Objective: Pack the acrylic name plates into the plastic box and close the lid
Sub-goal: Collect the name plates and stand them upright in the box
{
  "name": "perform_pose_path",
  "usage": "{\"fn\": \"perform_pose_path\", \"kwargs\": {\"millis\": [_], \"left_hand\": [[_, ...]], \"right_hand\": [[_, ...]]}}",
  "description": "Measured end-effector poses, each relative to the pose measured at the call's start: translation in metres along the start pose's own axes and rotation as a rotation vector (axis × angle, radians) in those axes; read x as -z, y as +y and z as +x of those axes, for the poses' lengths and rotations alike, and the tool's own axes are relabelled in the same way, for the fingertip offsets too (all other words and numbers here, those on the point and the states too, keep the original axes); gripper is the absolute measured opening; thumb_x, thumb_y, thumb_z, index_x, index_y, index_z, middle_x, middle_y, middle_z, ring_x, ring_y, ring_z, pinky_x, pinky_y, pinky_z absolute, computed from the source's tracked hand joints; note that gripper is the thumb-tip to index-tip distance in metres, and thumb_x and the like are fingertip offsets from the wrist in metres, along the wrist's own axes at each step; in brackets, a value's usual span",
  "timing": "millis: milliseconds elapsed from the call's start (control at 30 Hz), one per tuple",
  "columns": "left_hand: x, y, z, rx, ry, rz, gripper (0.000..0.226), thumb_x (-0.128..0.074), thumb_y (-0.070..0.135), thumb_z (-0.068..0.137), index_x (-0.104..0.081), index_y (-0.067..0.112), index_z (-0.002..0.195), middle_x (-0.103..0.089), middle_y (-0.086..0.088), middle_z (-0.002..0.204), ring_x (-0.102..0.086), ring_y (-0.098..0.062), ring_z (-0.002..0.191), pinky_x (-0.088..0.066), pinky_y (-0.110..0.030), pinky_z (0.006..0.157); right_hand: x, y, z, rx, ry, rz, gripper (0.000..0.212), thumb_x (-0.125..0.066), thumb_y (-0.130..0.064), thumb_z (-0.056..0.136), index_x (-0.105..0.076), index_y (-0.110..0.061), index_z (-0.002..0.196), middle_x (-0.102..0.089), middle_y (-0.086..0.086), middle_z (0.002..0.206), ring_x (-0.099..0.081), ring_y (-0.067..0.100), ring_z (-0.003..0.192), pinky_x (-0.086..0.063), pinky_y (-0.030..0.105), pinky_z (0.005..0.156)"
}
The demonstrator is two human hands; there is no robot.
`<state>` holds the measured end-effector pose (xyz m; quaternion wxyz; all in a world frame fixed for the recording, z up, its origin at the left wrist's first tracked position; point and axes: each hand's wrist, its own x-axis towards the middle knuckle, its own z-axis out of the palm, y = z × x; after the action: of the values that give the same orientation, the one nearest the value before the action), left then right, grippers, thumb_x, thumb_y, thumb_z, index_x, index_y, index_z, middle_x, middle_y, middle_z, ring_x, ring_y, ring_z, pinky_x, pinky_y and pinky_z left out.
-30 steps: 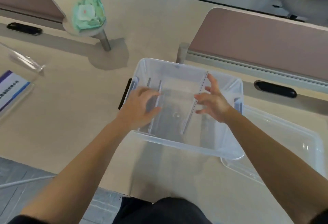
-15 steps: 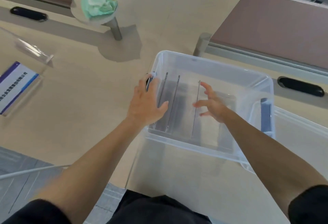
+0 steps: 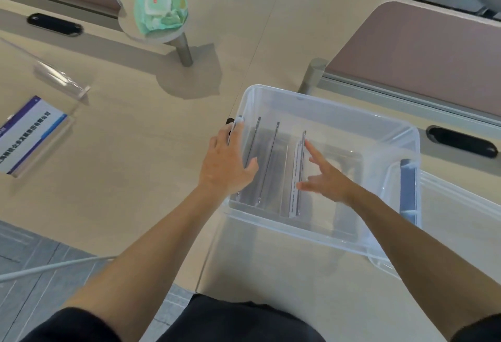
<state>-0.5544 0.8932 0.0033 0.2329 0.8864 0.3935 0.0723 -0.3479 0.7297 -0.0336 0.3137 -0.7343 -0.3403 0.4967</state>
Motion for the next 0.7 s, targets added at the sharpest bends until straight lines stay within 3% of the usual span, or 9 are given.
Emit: {"fn": "perform_pose_path", "kwargs": {"millis": [167, 333, 467, 700], "left_hand": [[0.001, 0.002, -0.001, -0.001, 0.017, 0.009, 0.084, -0.061, 0.041, 0.082, -0.017, 0.021, 0.152, -0.034, -0.005, 0.148, -0.04, -0.03, 0.123, -0.039, -0.038, 0.1], [0.003, 0.004, -0.002, 0.018, 0.015, 0.013, 0.084, -0.062, 0.038, 0.083, -0.018, 0.022, 0.152, -0.034, -0.004, 0.148, -0.039, -0.029, 0.122, -0.039, -0.037, 0.098], [0.004, 0.005, -0.002, 0.02, 0.018, 0.017, 0.083, -0.062, 0.036, 0.083, -0.019, 0.022, 0.152, -0.035, -0.004, 0.147, -0.039, -0.029, 0.121, -0.039, -0.036, 0.097], [0.004, 0.006, -0.002, 0.022, 0.018, 0.03, 0.083, -0.062, 0.036, 0.083, -0.018, 0.022, 0.152, -0.034, -0.003, 0.147, -0.039, -0.028, 0.121, -0.038, -0.035, 0.097]], "right_hand": [[0.002, -0.005, -0.002, -0.064, -0.067, 0.031, 0.102, -0.081, -0.039, 0.075, -0.01, -0.065, 0.143, -0.016, -0.009, 0.162, -0.029, 0.019, 0.145, -0.049, 0.043, 0.096], [-0.013, -0.007, 0.002, -0.085, -0.061, 0.147, 0.102, -0.081, -0.043, 0.071, -0.008, -0.071, 0.137, -0.027, 0.007, 0.157, -0.039, 0.028, 0.138, -0.051, 0.052, 0.096], [-0.022, -0.011, 0.005, -0.057, -0.026, 0.184, 0.102, -0.08, -0.034, 0.076, -0.008, -0.065, 0.141, -0.029, 0.007, 0.156, -0.039, 0.024, 0.138, -0.052, 0.051, 0.096], [-0.026, -0.012, 0.012, -0.011, -0.016, 0.195, 0.102, -0.08, -0.041, 0.07, -0.009, -0.067, 0.139, -0.025, -0.001, 0.157, -0.04, 0.016, 0.133, -0.055, 0.046, 0.092]]}}
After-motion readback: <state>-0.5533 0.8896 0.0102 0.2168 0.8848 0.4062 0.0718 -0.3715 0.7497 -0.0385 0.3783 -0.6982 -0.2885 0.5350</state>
